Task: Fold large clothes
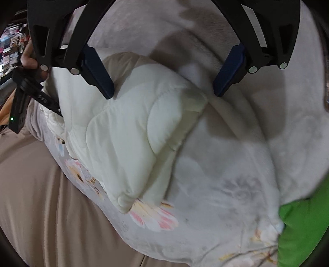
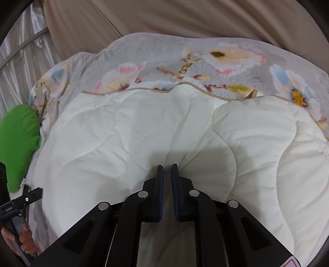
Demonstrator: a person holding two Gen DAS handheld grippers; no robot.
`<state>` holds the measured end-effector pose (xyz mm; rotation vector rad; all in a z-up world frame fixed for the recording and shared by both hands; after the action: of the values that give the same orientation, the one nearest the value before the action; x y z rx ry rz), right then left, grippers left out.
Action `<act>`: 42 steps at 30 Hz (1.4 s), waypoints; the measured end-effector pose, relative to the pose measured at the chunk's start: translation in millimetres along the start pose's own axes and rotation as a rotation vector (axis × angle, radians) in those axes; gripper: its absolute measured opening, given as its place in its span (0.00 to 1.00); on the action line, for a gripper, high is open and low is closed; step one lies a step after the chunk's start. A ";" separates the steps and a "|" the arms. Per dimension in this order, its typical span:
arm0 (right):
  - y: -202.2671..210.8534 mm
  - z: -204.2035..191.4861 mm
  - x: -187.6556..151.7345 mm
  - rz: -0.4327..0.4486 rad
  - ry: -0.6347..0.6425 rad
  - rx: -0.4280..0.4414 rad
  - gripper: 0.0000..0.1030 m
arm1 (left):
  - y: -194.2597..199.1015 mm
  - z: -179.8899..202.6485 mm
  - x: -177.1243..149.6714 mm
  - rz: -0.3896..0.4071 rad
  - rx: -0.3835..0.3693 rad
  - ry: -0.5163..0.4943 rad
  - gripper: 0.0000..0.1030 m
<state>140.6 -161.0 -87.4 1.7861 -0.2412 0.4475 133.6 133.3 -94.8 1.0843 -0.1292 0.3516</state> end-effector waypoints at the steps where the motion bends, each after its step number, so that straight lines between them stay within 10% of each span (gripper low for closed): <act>1: -3.1 0.3 -0.2 0.000 0.002 0.005 0.11 | -2.5 4.3 2.4 0.011 0.000 -0.002 0.95; 6: -7.1 4.7 -1.8 -0.002 -0.018 0.065 0.10 | 0.7 20.1 17.6 0.063 -0.018 -0.001 0.84; 10: -9.2 5.2 -3.2 0.013 -0.018 0.072 0.09 | 24.6 44.5 30.6 0.146 0.025 -0.084 0.35; 13: -9.3 3.4 -3.6 0.025 -0.006 0.050 0.09 | 48.9 69.3 35.5 0.212 -0.011 -0.146 0.25; 26: 59.7 -10.4 -101.2 -0.029 0.076 0.168 0.09 | 109.7 173.8 12.2 0.303 -0.162 -0.411 0.21; 35: 31.4 -5.5 -116.9 -0.032 0.024 0.203 0.06 | 98.3 263.1 -27.3 0.266 -0.215 -0.634 0.19; 42: 83.4 35.1 -140.7 0.070 -0.119 0.269 0.05 | 48.3 336.4 -55.8 0.167 -0.221 -0.780 0.19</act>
<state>-13.2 -226.4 -80.4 2.0763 -0.3401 0.4401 87.7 -155.3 87.5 0.9423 -0.9350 0.0419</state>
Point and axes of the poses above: each gripper's, at about its wrist camera, not at the fingertips, and y roughly against the way its jaws point, z to its right, x to its top, the point moved 10 cm from there along -y, roughly the way its jaws point, and after that the axes turned 13 degrees about -z, right-handed, at the moved point
